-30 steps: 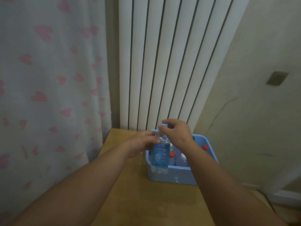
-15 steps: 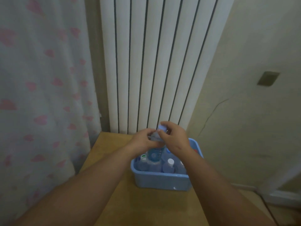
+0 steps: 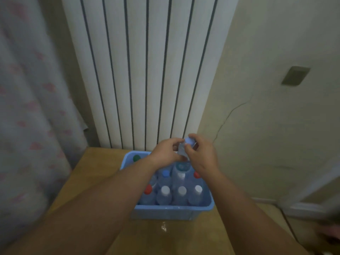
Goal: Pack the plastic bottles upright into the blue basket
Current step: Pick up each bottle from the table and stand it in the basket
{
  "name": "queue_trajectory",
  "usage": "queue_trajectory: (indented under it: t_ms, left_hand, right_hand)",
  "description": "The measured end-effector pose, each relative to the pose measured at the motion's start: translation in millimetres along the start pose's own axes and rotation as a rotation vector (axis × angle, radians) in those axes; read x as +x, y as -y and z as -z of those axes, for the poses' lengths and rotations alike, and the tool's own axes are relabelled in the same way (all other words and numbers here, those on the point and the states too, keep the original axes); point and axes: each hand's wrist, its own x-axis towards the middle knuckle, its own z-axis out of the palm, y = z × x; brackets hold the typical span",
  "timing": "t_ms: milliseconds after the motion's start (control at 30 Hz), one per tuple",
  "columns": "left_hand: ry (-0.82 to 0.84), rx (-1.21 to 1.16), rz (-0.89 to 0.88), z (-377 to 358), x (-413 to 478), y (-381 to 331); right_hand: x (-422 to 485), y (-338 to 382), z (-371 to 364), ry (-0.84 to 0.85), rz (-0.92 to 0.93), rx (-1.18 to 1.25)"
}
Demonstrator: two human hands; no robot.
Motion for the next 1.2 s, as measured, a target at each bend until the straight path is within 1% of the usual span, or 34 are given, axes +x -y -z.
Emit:
queue_trajectory:
  t_ms: [233,400,567,767,900,967,1100,1200]
  left_hand:
    - [0.022,0.01,-0.001,-38,62,2]
    - [0.024,0.037,0.043,-61,90,9]
    - [0.04,0.13,0.078,-78,112,25]
    - [0.08,0.329,0.111,-89,119,43]
    - [0.182,0.531,0.131,-92,128,48]
    - [0.225,0.574,0.156,-94,133,51]
    - [0.273,0.7,0.187,-100,138,61]
    - [0.316,0.822,0.189,-102,142,65]
  right_hand:
    - [47,-48,12,0.012,-0.031,-0.031]
    - [71,-79,6,0.032,-0.055,-0.027]
    - [84,-107,-1,0.077,-0.077,-0.027]
    - [88,-136,-14,0.165,-0.127,-0.036]
    - [88,-148,-25,0.219,-0.142,-0.024]
    - [89,-154,-31,0.265,-0.151,-0.045]
    - [93,-165,-38,0.32,-0.183,-0.078]
    - [97,-170,-42,0.404,-0.224,-0.132]
